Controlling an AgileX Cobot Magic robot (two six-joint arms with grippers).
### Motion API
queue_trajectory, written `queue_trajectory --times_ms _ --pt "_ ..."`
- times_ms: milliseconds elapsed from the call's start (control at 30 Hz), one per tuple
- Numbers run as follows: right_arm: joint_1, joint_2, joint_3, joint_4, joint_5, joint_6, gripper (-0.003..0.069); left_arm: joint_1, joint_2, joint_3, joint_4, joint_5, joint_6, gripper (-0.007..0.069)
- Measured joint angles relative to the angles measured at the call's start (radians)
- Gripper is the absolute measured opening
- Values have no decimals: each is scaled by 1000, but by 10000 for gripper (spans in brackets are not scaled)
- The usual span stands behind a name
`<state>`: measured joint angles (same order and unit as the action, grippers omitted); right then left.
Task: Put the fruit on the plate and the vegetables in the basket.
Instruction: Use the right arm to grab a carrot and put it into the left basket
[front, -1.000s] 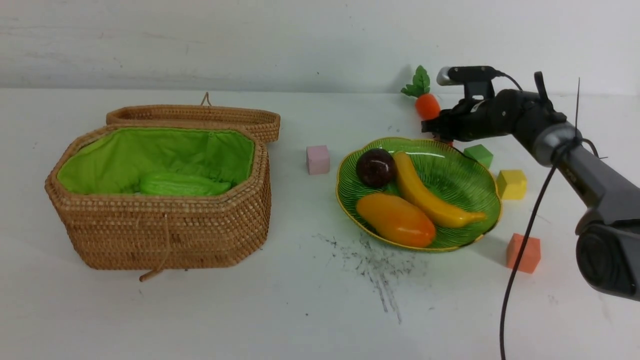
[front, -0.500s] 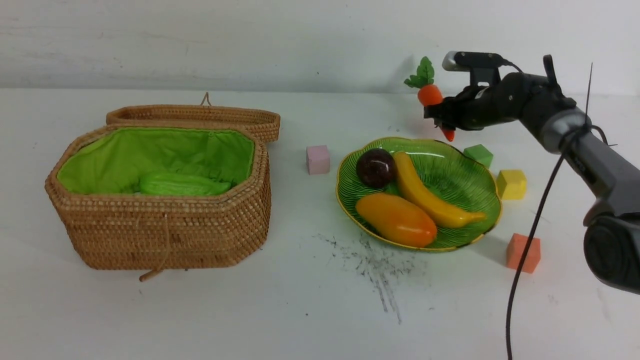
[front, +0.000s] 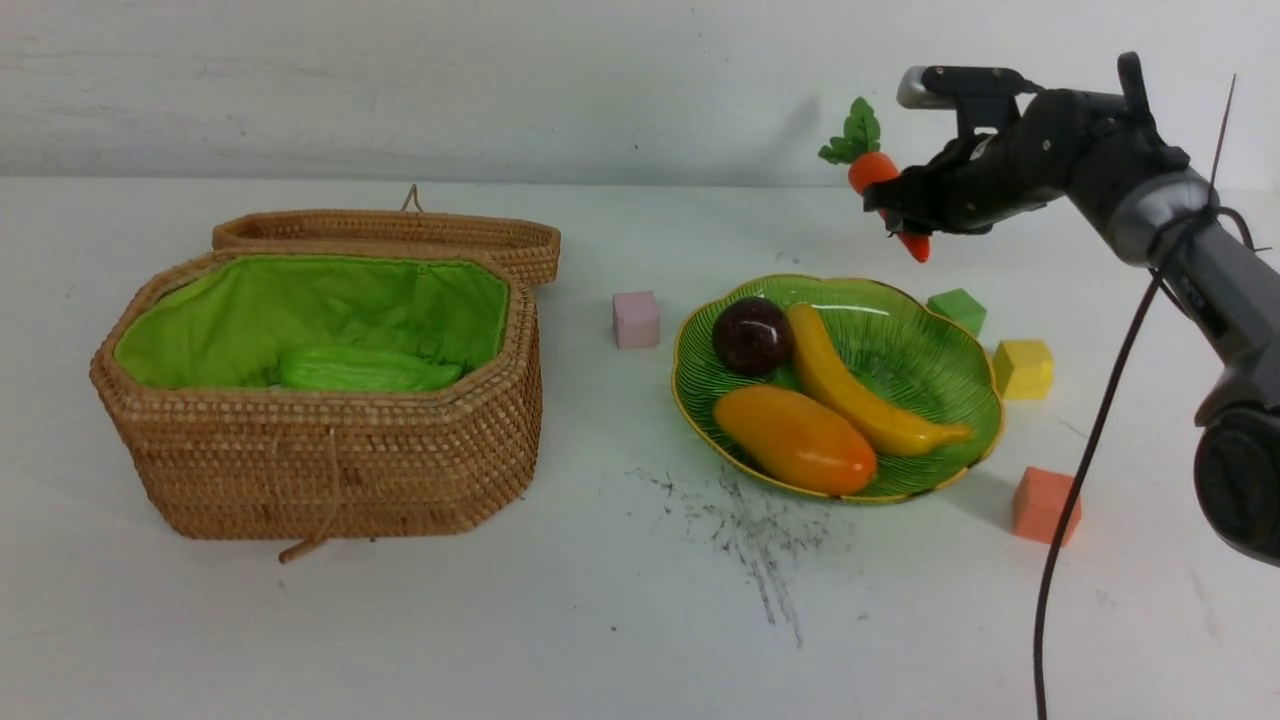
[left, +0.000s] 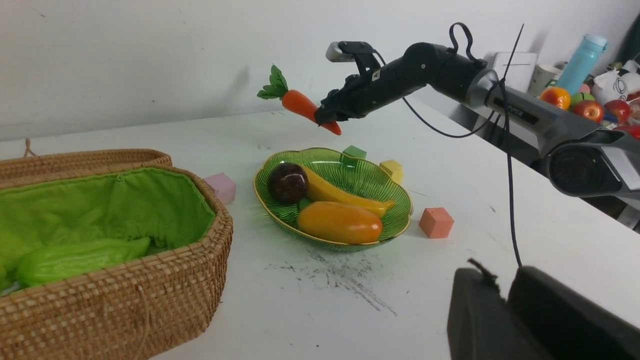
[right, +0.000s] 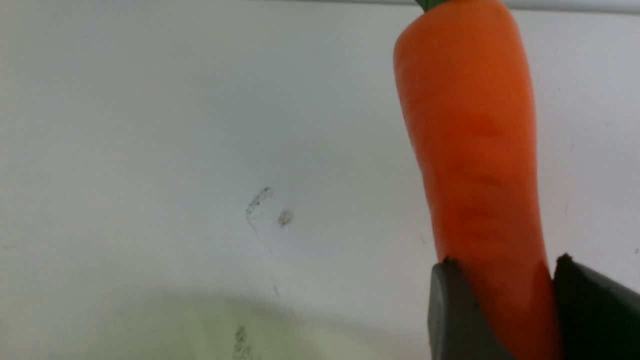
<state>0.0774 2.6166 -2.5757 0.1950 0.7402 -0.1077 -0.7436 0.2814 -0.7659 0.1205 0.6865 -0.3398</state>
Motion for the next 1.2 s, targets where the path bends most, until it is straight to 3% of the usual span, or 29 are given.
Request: queue_trajectory --times_ms 900,1200 --pt "10 -27 0 -5 138 26 253 0 0 0 54 0 0 92" --pt "89 -167 0 -3 338 -31 253 0 0 0 226 6 -63 97"
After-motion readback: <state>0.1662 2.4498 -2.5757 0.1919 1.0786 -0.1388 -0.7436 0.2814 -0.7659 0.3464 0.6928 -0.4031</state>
